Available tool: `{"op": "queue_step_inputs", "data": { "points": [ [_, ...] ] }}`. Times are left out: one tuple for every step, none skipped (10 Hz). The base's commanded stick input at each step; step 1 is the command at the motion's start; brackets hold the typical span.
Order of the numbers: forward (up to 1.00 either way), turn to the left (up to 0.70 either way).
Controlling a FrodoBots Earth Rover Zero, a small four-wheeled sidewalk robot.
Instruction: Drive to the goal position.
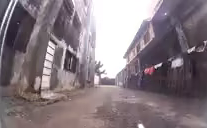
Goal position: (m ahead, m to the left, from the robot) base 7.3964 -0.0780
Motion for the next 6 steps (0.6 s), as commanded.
{"op": "queue_step_inputs", "data": {
  "points": [
    [1.00,0.00],
    [1.00,0.00],
    [1.00,0.00],
    [1.00,0.00],
    [1.00,0.00],
    [1.00,0.00]
  ]
}}
